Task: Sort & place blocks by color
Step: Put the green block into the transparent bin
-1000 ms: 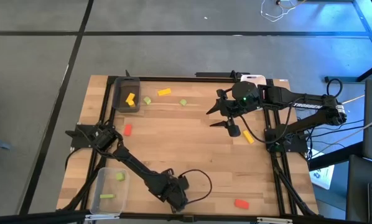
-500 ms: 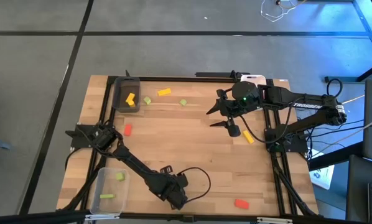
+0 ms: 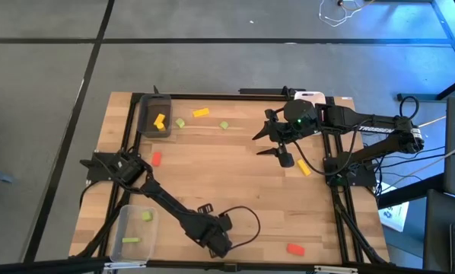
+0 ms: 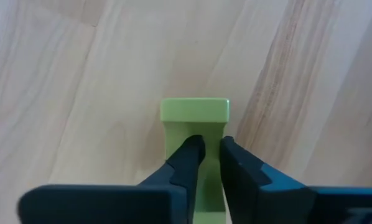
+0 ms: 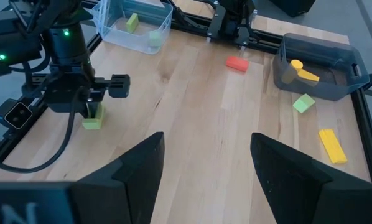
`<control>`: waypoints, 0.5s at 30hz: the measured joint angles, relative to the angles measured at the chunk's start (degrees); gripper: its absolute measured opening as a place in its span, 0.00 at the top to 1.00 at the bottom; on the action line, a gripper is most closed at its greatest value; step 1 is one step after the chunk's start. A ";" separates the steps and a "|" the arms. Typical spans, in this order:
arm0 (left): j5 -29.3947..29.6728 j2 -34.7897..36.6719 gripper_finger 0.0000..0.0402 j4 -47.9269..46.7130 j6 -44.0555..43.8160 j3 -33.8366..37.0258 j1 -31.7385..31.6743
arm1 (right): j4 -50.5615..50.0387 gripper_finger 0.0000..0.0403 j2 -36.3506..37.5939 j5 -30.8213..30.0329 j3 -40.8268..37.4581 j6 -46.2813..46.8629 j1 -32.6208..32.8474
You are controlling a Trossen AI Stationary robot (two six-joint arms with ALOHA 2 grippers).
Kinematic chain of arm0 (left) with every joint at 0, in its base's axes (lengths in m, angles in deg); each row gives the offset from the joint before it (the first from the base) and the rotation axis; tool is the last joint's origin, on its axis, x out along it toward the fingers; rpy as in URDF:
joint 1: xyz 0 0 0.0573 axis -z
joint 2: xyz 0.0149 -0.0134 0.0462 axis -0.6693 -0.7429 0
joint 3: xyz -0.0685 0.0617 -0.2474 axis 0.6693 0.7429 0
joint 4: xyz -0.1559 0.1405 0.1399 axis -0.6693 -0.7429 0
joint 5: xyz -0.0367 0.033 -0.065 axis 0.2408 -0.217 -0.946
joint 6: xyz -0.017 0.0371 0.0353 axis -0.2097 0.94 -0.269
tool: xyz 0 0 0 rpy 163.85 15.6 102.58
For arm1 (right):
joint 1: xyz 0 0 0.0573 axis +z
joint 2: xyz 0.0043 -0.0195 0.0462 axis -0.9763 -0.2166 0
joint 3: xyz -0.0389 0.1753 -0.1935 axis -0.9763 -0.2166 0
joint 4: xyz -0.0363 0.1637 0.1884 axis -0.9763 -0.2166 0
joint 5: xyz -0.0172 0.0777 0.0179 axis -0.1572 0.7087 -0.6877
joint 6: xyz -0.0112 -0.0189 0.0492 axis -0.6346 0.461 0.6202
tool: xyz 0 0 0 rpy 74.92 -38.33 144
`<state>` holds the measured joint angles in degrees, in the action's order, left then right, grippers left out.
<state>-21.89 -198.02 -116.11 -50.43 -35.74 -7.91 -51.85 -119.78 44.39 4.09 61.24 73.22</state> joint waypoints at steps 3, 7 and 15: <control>-0.01 -0.21 0.93 -2.15 1.29 -1.38 -0.04 | 0.01 0.41 0.00 0.00 0.00 0.00 0.00; -1.58 -0.23 0.99 -2.28 2.09 -1.74 -0.17 | -0.01 0.41 0.00 0.00 0.00 0.02 0.00; -4.19 -0.17 0.98 -2.23 0.82 -2.18 -0.52 | 0.00 0.41 0.00 0.00 0.00 -0.11 0.00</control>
<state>-26.08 -198.18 -118.34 -49.61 -37.92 -8.43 -51.86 -119.78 44.39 4.09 61.13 73.22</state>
